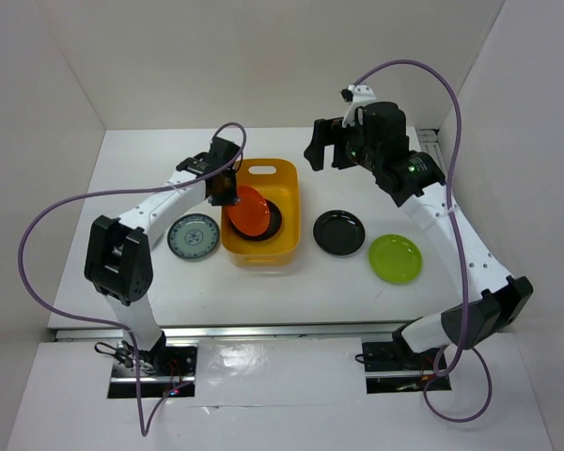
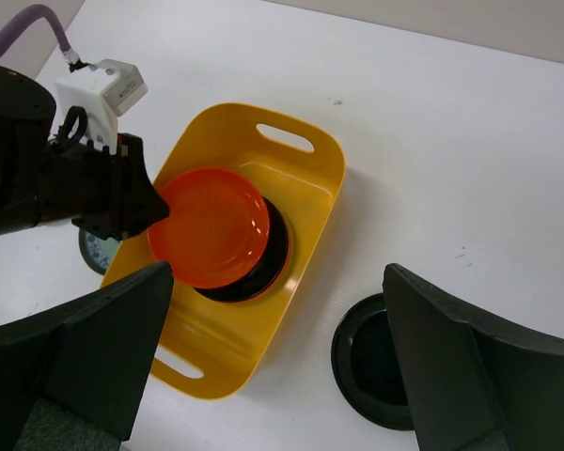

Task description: Place the plates into the plastic bin on the countertop

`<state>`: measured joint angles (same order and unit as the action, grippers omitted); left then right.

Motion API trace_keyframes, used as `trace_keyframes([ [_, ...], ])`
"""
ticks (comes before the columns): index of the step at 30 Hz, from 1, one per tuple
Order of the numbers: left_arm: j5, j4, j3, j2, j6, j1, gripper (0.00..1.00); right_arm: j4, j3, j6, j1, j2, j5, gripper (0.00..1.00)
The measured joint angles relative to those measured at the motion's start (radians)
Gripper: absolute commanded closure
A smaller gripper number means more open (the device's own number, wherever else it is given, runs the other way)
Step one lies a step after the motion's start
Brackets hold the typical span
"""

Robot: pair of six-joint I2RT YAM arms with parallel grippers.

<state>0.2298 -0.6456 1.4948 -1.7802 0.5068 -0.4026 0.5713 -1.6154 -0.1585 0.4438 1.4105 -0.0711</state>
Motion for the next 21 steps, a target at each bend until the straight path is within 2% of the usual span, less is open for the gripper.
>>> trace_keyframes([
  [2,-0.010,-0.002,0.001,-0.001,0.008,0.000,0.45,0.000,0.000,0.000,-0.001,0.000,-0.003,0.00],
  [3,-0.018,-0.003,0.006,-0.001,0.015,0.000,0.21,0.000,0.000,0.000,-0.001,0.000,-0.005,0.00],
  [5,-0.042,0.001,0.023,-0.001,0.023,-0.004,0.17,0.000,0.000,0.000,-0.002,0.000,-0.007,0.00],
  [6,-0.050,0.000,0.037,-0.001,0.023,-0.007,0.00,0.000,0.001,0.000,-0.002,0.000,-0.007,0.00],
  [11,-0.102,-0.021,0.175,0.002,0.020,-0.027,0.00,-0.021,0.054,-0.001,-0.031,-0.001,-0.021,0.00],
  [17,-0.127,-0.071,0.409,0.010,0.019,-0.046,0.00,-0.062,0.244,0.002,-0.159,0.003,-0.053,0.00],
  [21,-0.155,-0.109,0.474,0.053,0.020,-0.028,0.00,-0.079,0.343,0.051,-0.243,0.058,-0.052,0.01],
])
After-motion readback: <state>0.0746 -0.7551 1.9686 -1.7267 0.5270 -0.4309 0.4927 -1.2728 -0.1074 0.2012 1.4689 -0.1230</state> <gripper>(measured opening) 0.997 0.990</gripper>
